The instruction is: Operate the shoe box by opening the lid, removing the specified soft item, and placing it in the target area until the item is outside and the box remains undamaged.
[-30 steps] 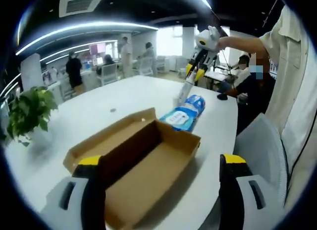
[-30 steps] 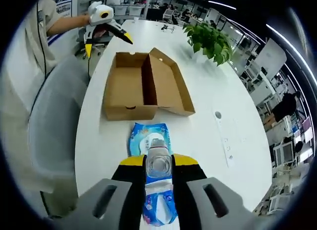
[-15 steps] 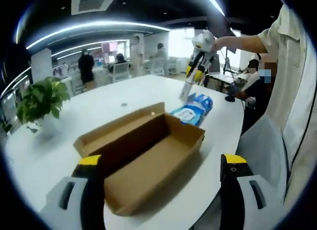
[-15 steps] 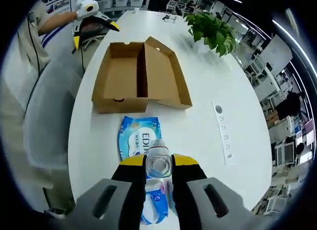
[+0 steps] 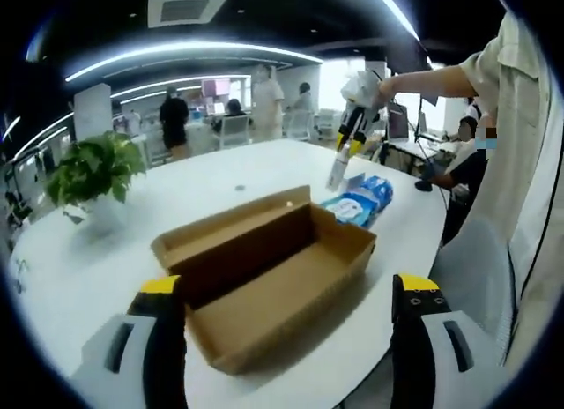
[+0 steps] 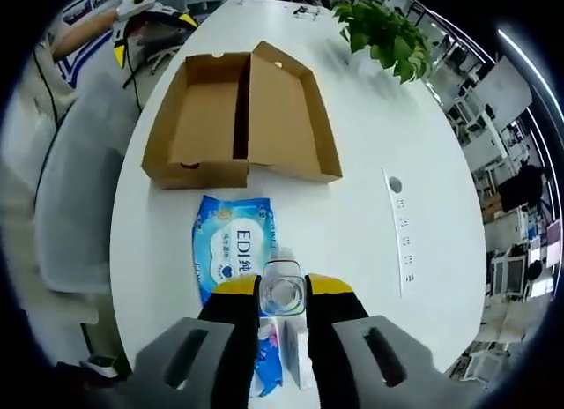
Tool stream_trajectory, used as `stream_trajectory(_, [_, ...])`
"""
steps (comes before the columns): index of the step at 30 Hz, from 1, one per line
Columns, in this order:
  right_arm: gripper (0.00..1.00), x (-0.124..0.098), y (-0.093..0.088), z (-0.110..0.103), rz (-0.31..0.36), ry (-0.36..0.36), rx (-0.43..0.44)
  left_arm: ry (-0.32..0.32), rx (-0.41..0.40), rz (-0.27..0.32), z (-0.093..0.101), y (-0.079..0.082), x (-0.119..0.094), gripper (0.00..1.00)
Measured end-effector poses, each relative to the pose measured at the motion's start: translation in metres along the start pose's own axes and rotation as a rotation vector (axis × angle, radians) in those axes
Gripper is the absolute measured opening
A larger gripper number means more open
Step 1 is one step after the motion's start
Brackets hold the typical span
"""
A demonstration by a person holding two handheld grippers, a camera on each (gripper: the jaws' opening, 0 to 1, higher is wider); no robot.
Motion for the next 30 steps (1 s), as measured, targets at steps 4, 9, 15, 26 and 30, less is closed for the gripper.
stream_trajectory(4, [0.17, 0.009, 0.0, 0.007, -0.032, 0.012, -0.003, 0.005, -0.01, 0.003, 0.001, -0.002, -0.001, 1.0])
stream_trajectory(9, [0.17, 0.02, 0.004, 0.015, -0.069, 0.021, -0.021, 0.011, -0.02, -0.001, 0.002, -0.004, -0.001, 0.98])
stream_trajectory(15, [0.17, 0.036, 0.009, 0.019, -0.103, 0.041, -0.03, 0.02, -0.035, 0.001, 0.005, -0.006, 0.0, 0.97])
stream_trajectory(26, [0.17, 0.062, 0.007, 0.02, -0.152, 0.081, -0.021, 0.016, -0.062, -0.018, 0.009, -0.014, 0.001, 0.9])
stream_trajectory(30, [0.17, 0.069, 0.004, 0.021, -0.172, 0.089, -0.039, 0.023, -0.07, -0.023, 0.008, -0.017, 0.0, 0.91])
Point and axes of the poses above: the point that each gripper's makers call its tool centre point, and the gripper's own axes: x roughly forward along the fingers, z roughly to its right, y roughly out of its top, the point moved 5 cm from there along -x, roughly backward along the fingers, and after that the axes turned 4 degrees about x, right-handed, at the moved point
